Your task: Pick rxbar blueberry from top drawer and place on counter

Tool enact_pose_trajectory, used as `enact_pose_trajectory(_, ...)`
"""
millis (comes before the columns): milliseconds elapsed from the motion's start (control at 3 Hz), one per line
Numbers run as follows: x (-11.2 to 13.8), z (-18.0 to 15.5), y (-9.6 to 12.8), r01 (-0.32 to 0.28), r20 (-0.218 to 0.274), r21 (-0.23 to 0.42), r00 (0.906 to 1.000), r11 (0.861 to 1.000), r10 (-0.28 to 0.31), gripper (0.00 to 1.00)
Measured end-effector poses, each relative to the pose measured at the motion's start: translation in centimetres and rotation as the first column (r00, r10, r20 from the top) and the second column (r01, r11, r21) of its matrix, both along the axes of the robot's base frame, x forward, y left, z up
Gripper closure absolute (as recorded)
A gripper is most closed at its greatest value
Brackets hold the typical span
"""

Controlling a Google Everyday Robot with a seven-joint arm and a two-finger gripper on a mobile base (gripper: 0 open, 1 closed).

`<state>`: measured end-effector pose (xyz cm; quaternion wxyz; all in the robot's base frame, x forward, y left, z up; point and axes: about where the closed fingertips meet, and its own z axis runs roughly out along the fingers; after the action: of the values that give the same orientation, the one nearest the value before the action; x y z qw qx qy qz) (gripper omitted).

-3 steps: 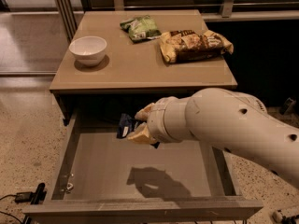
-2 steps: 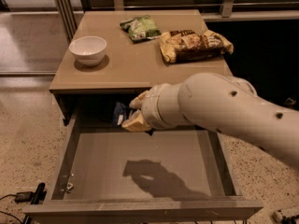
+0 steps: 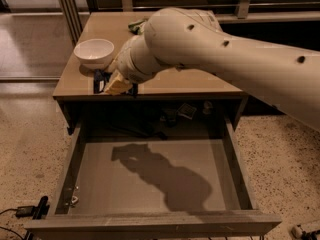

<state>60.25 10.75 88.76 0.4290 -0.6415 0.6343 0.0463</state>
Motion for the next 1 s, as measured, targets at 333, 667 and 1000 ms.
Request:
enact_pose_trajectory(333,4.1,1.8,2.1,-0.055,0.024,0.043,0.9982,0.998,0.054,1.00)
enact_pose_trajectory(667,7.7,1.5,-2.1,0.010,-0.019,0.158,0.9998,0.987,-0.007,1.00)
enact_pose_trajectory(1000,10.8,1.3,-9.9,0.126,-0.057,0.241,0.9916,0.962,-0.116,1.00)
